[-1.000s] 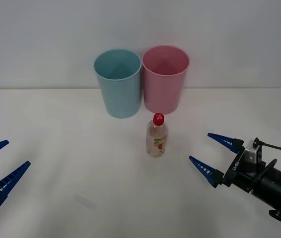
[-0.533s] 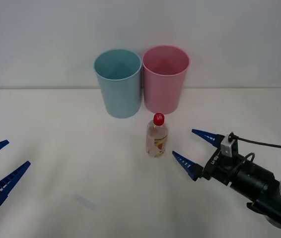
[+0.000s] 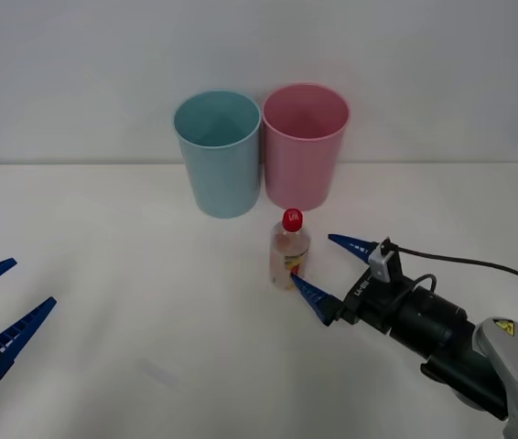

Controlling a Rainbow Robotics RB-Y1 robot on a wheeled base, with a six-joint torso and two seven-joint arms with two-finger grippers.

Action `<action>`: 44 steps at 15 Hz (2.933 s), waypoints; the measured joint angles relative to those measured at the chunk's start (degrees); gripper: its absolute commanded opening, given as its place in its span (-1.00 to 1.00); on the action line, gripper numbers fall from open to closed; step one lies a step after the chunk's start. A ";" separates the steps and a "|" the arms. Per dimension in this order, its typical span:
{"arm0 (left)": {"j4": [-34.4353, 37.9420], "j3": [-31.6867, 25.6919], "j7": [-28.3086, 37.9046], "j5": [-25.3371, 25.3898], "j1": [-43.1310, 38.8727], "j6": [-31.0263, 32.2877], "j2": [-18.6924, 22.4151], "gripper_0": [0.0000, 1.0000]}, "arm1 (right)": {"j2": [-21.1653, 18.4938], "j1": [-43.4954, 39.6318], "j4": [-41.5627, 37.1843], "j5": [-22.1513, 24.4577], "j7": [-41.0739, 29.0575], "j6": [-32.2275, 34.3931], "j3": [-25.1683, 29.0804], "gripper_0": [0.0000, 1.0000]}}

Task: Grasp the object on the table and drop it into the matching bin: aluminum can to the light blue bin, PET bottle to the pink bin.

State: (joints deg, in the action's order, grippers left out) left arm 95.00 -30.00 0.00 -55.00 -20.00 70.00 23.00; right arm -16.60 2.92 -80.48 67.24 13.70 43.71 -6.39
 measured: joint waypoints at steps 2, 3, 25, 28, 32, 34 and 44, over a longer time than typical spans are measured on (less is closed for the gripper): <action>0.00 0.00 0.00 0.00 0.00 0.00 0.00 1.00 | 0.03 0.50 0.01 0.20 -0.01 -1.63 -1.21 1.00; 0.00 0.00 0.00 0.00 0.00 0.00 0.00 1.00 | 0.06 0.76 0.00 0.40 -0.06 -2.59 -1.87 1.00; 0.00 0.00 0.00 0.00 0.00 0.00 0.00 1.00 | 0.28 4.82 -0.02 0.49 -1.06 -18.57 -11.91 -1.00; 0.00 0.00 0.00 0.00 0.00 0.00 0.00 1.00 | 0.27 4.82 -0.03 0.38 -1.12 -19.21 -12.15 -1.00; 0.00 0.00 0.00 0.00 0.00 0.00 0.00 1.00 | -0.33 4.39 -1.38 -2.19 -0.95 -18.89 -12.05 -1.00; 0.00 0.00 0.00 0.00 0.00 0.00 0.00 1.00 | -2.17 3.10 -4.71 -4.14 -1.49 -19.06 -12.13 -1.00; 0.00 0.00 0.00 0.00 0.00 0.00 0.00 1.00 | -10.85 -1.49 -22.52 -10.83 -14.57 -17.78 -8.50 -1.00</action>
State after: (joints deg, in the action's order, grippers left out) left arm 95.00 -30.00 0.00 -55.00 -20.00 70.00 23.00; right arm -27.44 1.42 -103.00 56.40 -0.87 25.93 -14.90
